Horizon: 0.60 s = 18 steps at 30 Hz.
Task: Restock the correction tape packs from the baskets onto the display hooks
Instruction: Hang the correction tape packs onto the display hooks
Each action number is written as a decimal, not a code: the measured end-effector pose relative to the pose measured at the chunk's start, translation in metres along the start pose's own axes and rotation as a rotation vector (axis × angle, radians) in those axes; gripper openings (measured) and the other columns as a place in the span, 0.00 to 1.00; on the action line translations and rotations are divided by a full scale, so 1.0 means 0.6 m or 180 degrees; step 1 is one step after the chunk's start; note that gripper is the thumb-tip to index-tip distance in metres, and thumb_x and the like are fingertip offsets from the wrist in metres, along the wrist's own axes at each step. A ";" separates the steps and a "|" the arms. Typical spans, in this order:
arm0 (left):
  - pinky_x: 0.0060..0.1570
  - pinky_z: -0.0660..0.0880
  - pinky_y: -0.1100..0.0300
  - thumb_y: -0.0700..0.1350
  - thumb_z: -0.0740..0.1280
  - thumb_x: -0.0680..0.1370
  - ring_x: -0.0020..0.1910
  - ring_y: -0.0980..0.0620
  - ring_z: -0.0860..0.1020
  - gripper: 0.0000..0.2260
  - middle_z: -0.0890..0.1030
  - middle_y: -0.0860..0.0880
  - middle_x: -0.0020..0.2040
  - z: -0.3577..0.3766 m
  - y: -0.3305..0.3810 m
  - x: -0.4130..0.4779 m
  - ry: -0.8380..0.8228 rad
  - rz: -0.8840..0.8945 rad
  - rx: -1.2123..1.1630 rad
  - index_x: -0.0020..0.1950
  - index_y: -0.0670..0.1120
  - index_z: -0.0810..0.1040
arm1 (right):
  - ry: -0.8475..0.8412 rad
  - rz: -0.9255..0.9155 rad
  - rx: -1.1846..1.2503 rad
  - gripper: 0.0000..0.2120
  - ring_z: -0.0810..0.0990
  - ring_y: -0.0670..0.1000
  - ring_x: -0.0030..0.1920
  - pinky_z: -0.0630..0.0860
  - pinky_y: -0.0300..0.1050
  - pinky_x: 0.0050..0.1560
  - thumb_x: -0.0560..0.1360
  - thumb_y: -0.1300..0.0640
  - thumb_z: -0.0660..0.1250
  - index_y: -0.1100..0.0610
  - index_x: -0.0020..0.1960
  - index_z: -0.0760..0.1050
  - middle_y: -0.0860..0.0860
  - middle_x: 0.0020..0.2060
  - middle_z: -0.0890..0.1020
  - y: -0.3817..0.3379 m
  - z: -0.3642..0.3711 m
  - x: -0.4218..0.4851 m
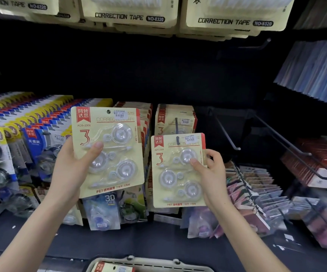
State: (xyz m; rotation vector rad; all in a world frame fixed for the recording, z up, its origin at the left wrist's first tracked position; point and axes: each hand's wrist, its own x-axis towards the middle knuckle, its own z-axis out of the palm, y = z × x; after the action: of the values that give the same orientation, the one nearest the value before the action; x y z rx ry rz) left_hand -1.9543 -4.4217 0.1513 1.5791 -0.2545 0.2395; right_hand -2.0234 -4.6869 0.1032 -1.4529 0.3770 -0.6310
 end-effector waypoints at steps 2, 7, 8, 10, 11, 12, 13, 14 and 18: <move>0.52 0.72 0.63 0.55 0.70 0.71 0.54 0.61 0.80 0.15 0.82 0.57 0.56 0.000 -0.002 0.001 0.0012 -0.0003 -0.0018 0.57 0.58 0.76 | 0.0041 0.0194 0.0294 0.13 0.84 0.53 0.52 0.81 0.55 0.53 0.77 0.61 0.69 0.54 0.60 0.71 0.52 0.51 0.84 0.005 0.014 0.025; 0.51 0.72 0.63 0.53 0.70 0.72 0.53 0.63 0.80 0.17 0.83 0.57 0.55 0.008 -0.005 0.000 -0.0013 -0.0010 -0.0034 0.60 0.56 0.76 | 0.0073 0.0538 0.0748 0.15 0.82 0.50 0.52 0.79 0.44 0.47 0.80 0.60 0.65 0.59 0.66 0.68 0.53 0.54 0.82 0.027 0.052 0.102; 0.50 0.72 0.63 0.53 0.70 0.72 0.52 0.63 0.80 0.16 0.83 0.57 0.55 0.011 -0.005 0.000 -0.0007 -0.0008 -0.0028 0.59 0.57 0.76 | 0.0096 0.0526 0.0699 0.16 0.82 0.49 0.52 0.78 0.44 0.48 0.80 0.60 0.65 0.59 0.67 0.68 0.54 0.56 0.82 0.031 0.058 0.116; 0.49 0.73 0.63 0.53 0.70 0.71 0.50 0.65 0.81 0.13 0.83 0.57 0.53 0.017 -0.007 -0.004 0.0057 -0.0014 -0.0060 0.55 0.58 0.76 | 0.0136 0.0471 0.0588 0.16 0.80 0.47 0.52 0.77 0.42 0.50 0.81 0.60 0.63 0.59 0.68 0.66 0.53 0.57 0.81 0.040 0.066 0.141; 0.49 0.74 0.62 0.53 0.70 0.70 0.49 0.65 0.81 0.13 0.83 0.57 0.52 0.020 -0.009 -0.007 0.0097 -0.0013 -0.0075 0.54 0.58 0.76 | 0.0144 0.0443 0.0544 0.16 0.80 0.46 0.52 0.77 0.42 0.50 0.81 0.60 0.63 0.59 0.67 0.66 0.52 0.56 0.80 0.043 0.069 0.152; 0.49 0.74 0.62 0.54 0.70 0.70 0.48 0.65 0.81 0.13 0.83 0.57 0.52 0.023 -0.012 -0.009 0.0128 -0.0007 -0.0067 0.53 0.58 0.76 | 0.0149 0.0421 0.0464 0.14 0.80 0.46 0.52 0.78 0.44 0.52 0.81 0.60 0.63 0.58 0.66 0.67 0.52 0.55 0.80 0.046 0.070 0.160; 0.48 0.74 0.62 0.54 0.70 0.69 0.48 0.65 0.81 0.13 0.83 0.57 0.52 0.025 -0.014 -0.011 0.0145 0.0003 -0.0044 0.53 0.59 0.76 | 0.0153 0.0406 0.0411 0.14 0.80 0.48 0.52 0.78 0.48 0.56 0.81 0.59 0.63 0.56 0.65 0.67 0.52 0.55 0.80 0.050 0.070 0.168; 0.48 0.73 0.62 0.55 0.70 0.69 0.49 0.64 0.81 0.13 0.83 0.57 0.51 0.026 -0.017 -0.012 0.0155 0.0014 -0.0019 0.53 0.59 0.77 | 0.0163 0.0411 0.0308 0.13 0.80 0.49 0.53 0.77 0.50 0.59 0.81 0.58 0.64 0.55 0.65 0.67 0.53 0.56 0.80 0.052 0.069 0.173; 0.50 0.73 0.60 0.55 0.71 0.69 0.50 0.63 0.81 0.14 0.84 0.61 0.50 0.023 -0.022 -0.010 0.0127 0.0019 -0.0023 0.53 0.60 0.77 | 0.0296 0.0325 -0.0651 0.20 0.77 0.50 0.52 0.76 0.48 0.55 0.80 0.47 0.64 0.54 0.69 0.66 0.53 0.55 0.77 0.051 0.057 0.162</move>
State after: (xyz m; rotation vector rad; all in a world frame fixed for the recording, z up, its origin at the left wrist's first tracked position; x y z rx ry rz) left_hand -1.9560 -4.4354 0.1368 1.5648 -0.2289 0.2743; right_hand -1.9216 -4.7185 0.0894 -1.5907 0.5990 -0.5919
